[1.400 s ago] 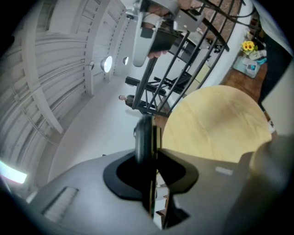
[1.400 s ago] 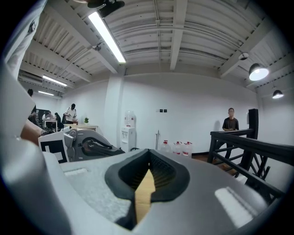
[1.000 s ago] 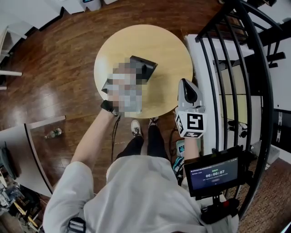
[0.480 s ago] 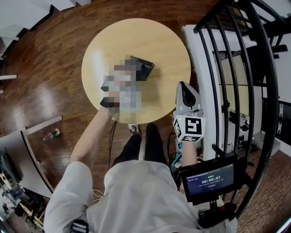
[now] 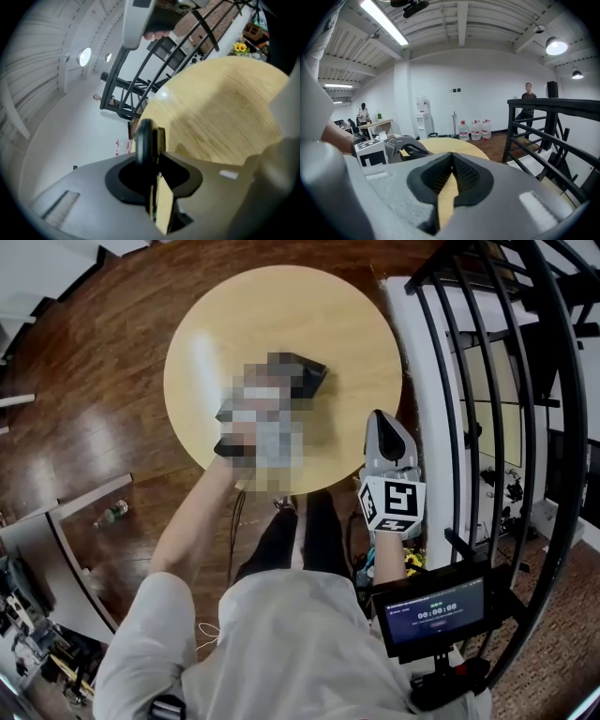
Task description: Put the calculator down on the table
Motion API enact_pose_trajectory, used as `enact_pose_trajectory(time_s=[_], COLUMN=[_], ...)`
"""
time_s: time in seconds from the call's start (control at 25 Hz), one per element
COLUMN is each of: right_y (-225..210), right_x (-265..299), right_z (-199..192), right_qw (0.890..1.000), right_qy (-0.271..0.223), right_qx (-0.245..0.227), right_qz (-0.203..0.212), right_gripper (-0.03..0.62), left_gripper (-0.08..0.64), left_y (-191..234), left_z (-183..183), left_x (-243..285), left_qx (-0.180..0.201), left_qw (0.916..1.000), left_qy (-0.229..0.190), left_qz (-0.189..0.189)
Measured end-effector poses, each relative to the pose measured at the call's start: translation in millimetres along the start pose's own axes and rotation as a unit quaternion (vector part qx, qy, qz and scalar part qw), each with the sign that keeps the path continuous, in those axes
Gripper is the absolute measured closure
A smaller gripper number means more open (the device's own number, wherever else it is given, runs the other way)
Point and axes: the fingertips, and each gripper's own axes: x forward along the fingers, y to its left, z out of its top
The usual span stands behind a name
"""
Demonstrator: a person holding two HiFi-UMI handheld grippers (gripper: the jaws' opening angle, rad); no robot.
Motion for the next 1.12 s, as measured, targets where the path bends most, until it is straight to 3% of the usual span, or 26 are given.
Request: enact_pose_trajectory(time_s=[0.4,1.12], right_y=[4,9], right_x=[4,11], right_z=[-4,-25], right_qw=[1.0,1.0], right_qy=[0.005,0.017], right_qx=[-0.002,0.003], right_qz=[0.001,0.004], right_gripper=[0.589,0.59], left_gripper=[0.46,0.412], left_y=[-6,-33], left_z=[-1,-1], left_x=[12,14], left_qx=[0.02,0.005], left_qw=[0.9997,0.9996], left_qy=[0.012,0.026], left_qz=[-0.003,-0.009])
